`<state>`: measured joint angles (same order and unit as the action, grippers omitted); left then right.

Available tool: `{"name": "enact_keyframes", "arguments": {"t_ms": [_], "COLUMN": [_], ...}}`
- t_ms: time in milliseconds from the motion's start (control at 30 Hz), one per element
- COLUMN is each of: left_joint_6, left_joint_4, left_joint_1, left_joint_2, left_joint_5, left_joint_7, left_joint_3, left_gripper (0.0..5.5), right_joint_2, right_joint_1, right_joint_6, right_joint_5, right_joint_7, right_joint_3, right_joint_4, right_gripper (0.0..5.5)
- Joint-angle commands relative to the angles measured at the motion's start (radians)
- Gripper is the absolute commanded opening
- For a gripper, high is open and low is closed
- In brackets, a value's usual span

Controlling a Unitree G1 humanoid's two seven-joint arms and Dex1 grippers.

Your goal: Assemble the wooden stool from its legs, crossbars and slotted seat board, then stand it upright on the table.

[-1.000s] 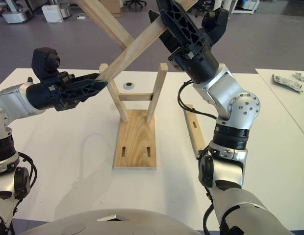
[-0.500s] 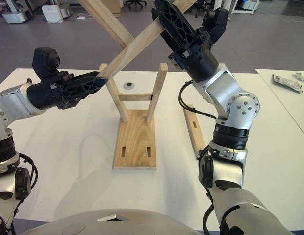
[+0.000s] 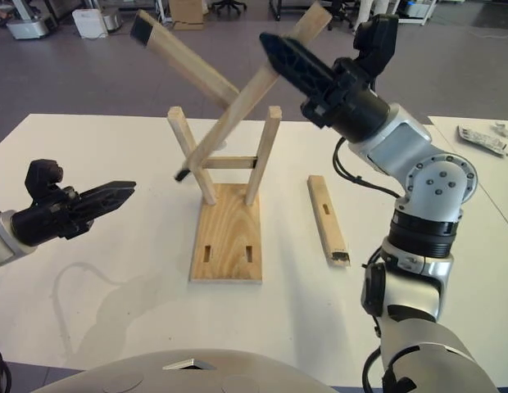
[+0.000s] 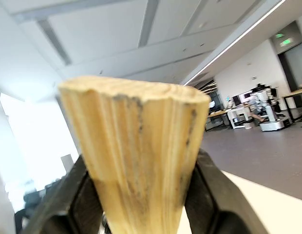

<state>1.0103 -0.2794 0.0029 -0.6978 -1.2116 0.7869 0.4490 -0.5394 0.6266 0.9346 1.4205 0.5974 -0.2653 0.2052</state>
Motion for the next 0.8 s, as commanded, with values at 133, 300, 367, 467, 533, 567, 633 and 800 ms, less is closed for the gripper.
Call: {"name": "enact_keyframes", "arguments": {"t_ms": [133, 300, 367, 467, 533, 567, 633, 800], "left_joint_6": [-0.106, -0.139, -0.156, -0.161, -0.162, -0.164, -0.165, -0.170], "left_joint_4": [0.025, -0.002, -0.006, -0.013, -0.011, -0.008, -0.002, 0.005], "left_joint_1": [0.058, 0.102, 0.110, 0.103, 0.096, 0.093, 0.085, 0.077], "left_joint_2": [0.100, 0.101, 0.091, 0.087, 0.087, 0.085, 0.081, 0.077], "left_joint_5": [0.107, 0.166, 0.201, 0.214, 0.220, 0.224, 0.229, 0.238], "left_joint_7": [-0.080, -0.060, -0.043, -0.028, -0.021, -0.017, -0.010, 0.006], "left_joint_3": [-0.031, -0.075, -0.099, -0.117, -0.122, -0.124, -0.128, -0.141], "left_gripper": [3.33, 3.33, 3.33, 3.33, 3.33, 3.33, 3.33, 3.33], "right_joint_2": [-0.135, -0.164, -0.179, -0.180, -0.174, -0.172, -0.168, -0.170], "right_joint_1": [-0.124, -0.164, -0.183, -0.206, -0.215, -0.219, -0.225, -0.236], "right_joint_6": [-0.130, -0.202, -0.216, -0.222, -0.223, -0.221, -0.221, -0.230], "right_joint_5": [-0.335, -0.463, -0.500, -0.521, -0.531, -0.533, -0.540, -0.566], "right_joint_7": [0.342, 0.485, 0.533, 0.566, 0.579, 0.583, 0.583, 0.600], "right_joint_3": [0.135, 0.179, 0.194, 0.195, 0.195, 0.194, 0.193, 0.203], "right_joint_4": [0.049, 0.029, 0.020, 0.023, 0.024, 0.025, 0.029, 0.025], "right_gripper": [2.04, 2.04, 2.04, 2.04, 2.04, 2.04, 2.04, 2.04]}}
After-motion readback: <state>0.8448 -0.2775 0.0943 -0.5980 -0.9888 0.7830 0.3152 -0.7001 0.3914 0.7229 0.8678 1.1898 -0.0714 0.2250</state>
